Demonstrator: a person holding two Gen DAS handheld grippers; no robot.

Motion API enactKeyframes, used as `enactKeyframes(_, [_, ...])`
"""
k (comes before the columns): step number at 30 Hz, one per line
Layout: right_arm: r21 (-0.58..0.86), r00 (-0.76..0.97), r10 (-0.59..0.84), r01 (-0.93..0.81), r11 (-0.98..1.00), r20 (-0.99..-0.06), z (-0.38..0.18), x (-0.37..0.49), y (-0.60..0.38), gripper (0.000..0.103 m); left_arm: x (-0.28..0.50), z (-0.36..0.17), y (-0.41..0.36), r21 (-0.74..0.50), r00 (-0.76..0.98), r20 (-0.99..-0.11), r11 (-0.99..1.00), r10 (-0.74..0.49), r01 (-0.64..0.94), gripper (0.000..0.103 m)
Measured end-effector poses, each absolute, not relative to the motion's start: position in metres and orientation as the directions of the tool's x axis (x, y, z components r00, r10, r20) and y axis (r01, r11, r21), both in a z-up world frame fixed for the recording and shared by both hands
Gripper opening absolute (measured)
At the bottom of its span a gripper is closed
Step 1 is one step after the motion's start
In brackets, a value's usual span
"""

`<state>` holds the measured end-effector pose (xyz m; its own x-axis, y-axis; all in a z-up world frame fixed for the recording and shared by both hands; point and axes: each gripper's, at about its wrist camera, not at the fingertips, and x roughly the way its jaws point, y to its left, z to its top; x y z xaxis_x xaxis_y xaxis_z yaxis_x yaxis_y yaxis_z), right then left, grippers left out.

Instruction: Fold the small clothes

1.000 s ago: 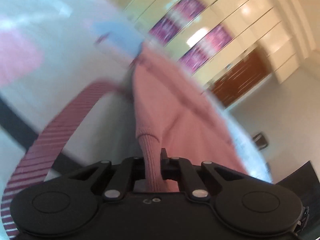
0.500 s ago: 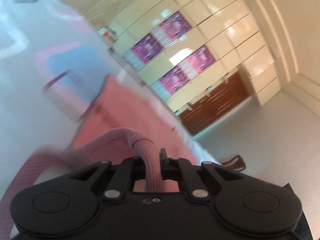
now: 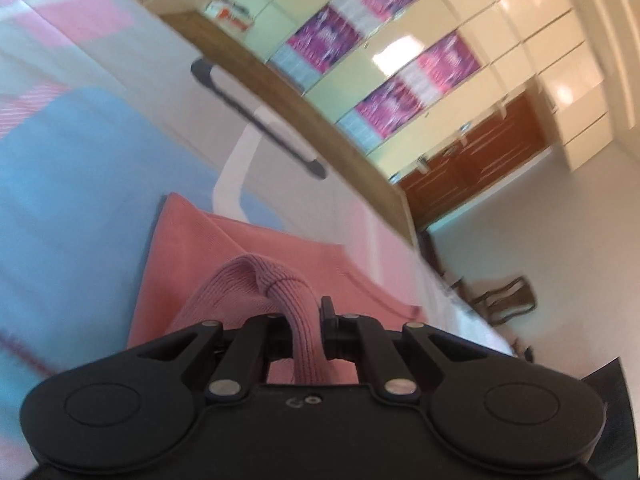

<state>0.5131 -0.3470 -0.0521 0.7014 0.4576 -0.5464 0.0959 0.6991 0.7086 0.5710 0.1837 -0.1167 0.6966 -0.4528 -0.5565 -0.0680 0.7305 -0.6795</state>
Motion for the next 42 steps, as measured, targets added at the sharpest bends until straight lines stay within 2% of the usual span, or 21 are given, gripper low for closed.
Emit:
enactKeyframes(2, [0.689,0.682,0.451,0.107,0.717,-0.576,-0.067,0.535,-0.341,0.006,0.592,-0.129,0.185,-0.689,0.679,-0.552,0.724,-0.484,-0.044,0.008])
enactKeyframes(3, [0.693,0.681,0.457,0.104,0.713,-0.572,-0.074,0.543,-0.340,0.008,0.598,-0.131,0.188,-0.687,0.685,-0.548,0.725,-0.480,-0.041,0.023])
enactKeyframes(4, [0.689,0.682,0.453,0.103,0.717,-0.574,-0.080,0.548,-0.340,0.016,0.602,-0.134,0.192,-0.688,0.697,-0.539,0.724,-0.473,-0.041,0.033])
enactKeyframes(5, [0.663,0.686,0.422,0.117,0.740,-0.593,-0.083,0.554,-0.340,0.045,0.604,-0.133,0.195,-0.692,0.712,-0.526,0.721,-0.465,-0.040,0.051])
enactKeyframes(6, [0.644,0.704,0.394,0.118,0.755,-0.591,-0.083,0.554,-0.340,0.069,0.603,-0.131,0.198,-0.695,0.734,-0.502,0.719,-0.458,-0.027,0.056])
enactKeyframes(7, [0.628,0.740,0.361,0.105,0.771,-0.567,-0.081,0.550,-0.341,0.072,0.601,-0.129,0.203,-0.687,0.752,-0.485,0.726,-0.447,-0.011,0.058])
enactKeyframes(10, [0.621,0.758,0.351,0.090,0.779,-0.550,-0.080,0.546,-0.350,0.071,0.602,-0.125,0.208,-0.617,0.748,-0.509,0.787,-0.425,0.028,0.062])
enactKeyframes(16, [0.431,0.696,0.331,-0.033,0.902,-0.637,-0.089,0.562,-0.328,0.060,0.628,-0.132,0.173,-0.349,0.633,-0.676,0.921,-0.377,0.175,0.052])
enactKeyframes(19, [0.302,0.649,0.304,-0.119,0.946,-0.697,-0.099,0.574,-0.300,0.057,0.632,-0.135,0.150,-0.228,0.623,-0.712,0.946,-0.322,0.229,0.047])
enactKeyframes(20, [0.236,0.632,0.273,-0.144,0.961,-0.726,-0.106,0.578,-0.290,0.046,0.631,-0.135,0.145,-0.196,0.630,-0.714,0.951,-0.304,0.237,0.031])
enactKeyframes(21, [0.158,0.632,0.234,-0.174,0.972,-0.739,-0.109,0.579,-0.280,0.019,0.629,-0.135,0.143,-0.174,0.648,-0.703,0.955,-0.292,0.242,0.010])
enactKeyframes(22, [0.107,0.651,0.217,-0.205,0.973,-0.727,-0.110,0.576,-0.274,0.008,0.620,-0.131,0.146,-0.169,0.699,-0.654,0.957,-0.287,0.235,0.010])
enactKeyframes(24, [0.052,0.760,0.188,-0.200,0.978,-0.622,-0.099,0.559,-0.270,0.008,0.600,-0.121,0.151,-0.159,0.803,-0.542,0.968,-0.249,0.194,0.007])
enactKeyframes(25, [0.087,0.807,0.194,-0.175,0.981,-0.558,-0.094,0.549,-0.276,0.008,0.594,-0.121,0.156,-0.176,0.824,-0.520,0.972,-0.227,0.156,0.007])
enactKeyframes(26, [0.111,0.817,0.176,-0.138,0.984,-0.549,-0.094,0.547,-0.281,0.008,0.594,-0.125,0.159,-0.200,0.819,-0.530,0.971,-0.221,0.132,0.007])
enactKeyframes(29, [0.101,0.794,0.155,-0.118,0.988,-0.588,-0.110,0.551,-0.283,0.008,0.599,-0.132,0.159,-0.219,0.807,-0.549,0.969,-0.218,0.113,0.007])
enactKeyframes(32, [0.087,0.802,0.144,-0.115,0.990,-0.579,-0.111,0.550,-0.281,0.008,0.599,-0.126,0.157,-0.204,0.808,-0.551,0.972,-0.211,0.115,0.007])
enactKeyframes(38, [0.078,0.740,0.105,-0.070,0.994,-0.664,-0.128,0.568,-0.277,0.008,0.624,-0.144,0.151,-0.174,0.741,-0.647,0.981,-0.181,0.088,0.009])
enactKeyframes(40, [0.105,0.738,0.099,-0.039,0.994,-0.667,-0.129,0.570,-0.279,0.008,0.620,-0.144,0.154,-0.171,0.743,-0.647,0.982,-0.172,0.079,0.015])
enactKeyframes(41, [0.120,0.736,0.104,-0.031,0.992,-0.669,-0.126,0.570,-0.281,0.009,0.619,-0.142,0.155,-0.168,0.742,-0.650,0.983,-0.163,0.069,0.025])
enactKeyframes(42, [0.128,0.732,0.104,-0.024,0.992,-0.673,-0.125,0.570,-0.282,0.024,0.616,-0.139,0.157,-0.159,0.744,-0.653,0.986,-0.143,0.051,0.042])
